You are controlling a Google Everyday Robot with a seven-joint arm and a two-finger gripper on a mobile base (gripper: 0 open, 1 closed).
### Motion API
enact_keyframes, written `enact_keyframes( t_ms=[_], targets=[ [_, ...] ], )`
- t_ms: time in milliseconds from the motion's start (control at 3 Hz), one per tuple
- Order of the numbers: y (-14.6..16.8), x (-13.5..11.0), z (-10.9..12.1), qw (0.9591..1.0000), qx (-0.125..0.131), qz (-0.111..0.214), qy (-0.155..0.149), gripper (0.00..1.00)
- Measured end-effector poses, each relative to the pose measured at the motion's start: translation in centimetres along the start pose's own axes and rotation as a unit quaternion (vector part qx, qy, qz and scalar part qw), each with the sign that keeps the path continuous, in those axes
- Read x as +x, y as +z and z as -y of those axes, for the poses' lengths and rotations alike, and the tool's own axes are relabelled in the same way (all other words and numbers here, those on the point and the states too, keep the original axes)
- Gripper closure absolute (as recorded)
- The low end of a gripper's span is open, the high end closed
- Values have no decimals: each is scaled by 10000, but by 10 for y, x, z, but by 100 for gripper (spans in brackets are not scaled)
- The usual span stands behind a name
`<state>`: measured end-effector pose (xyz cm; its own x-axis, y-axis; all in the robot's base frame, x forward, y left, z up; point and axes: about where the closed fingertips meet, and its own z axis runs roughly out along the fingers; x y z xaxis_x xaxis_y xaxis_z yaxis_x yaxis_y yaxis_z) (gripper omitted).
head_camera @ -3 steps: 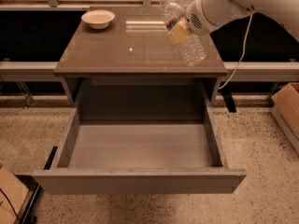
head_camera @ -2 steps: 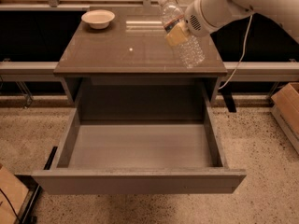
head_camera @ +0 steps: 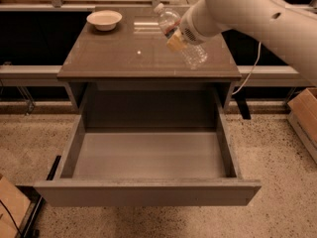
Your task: Pick water bottle from top drawer and place on counter
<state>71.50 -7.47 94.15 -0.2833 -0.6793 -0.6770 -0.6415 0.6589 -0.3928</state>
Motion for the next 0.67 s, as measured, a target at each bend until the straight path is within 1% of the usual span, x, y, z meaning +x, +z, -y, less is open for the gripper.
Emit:
enact_keyframes(
  t_ms=[333, 667],
  targets=[
    [35, -10, 10, 9968, 211, 118, -757, 100],
    [69, -19, 12, 9907, 272, 234, -1310, 100]
  ],
)
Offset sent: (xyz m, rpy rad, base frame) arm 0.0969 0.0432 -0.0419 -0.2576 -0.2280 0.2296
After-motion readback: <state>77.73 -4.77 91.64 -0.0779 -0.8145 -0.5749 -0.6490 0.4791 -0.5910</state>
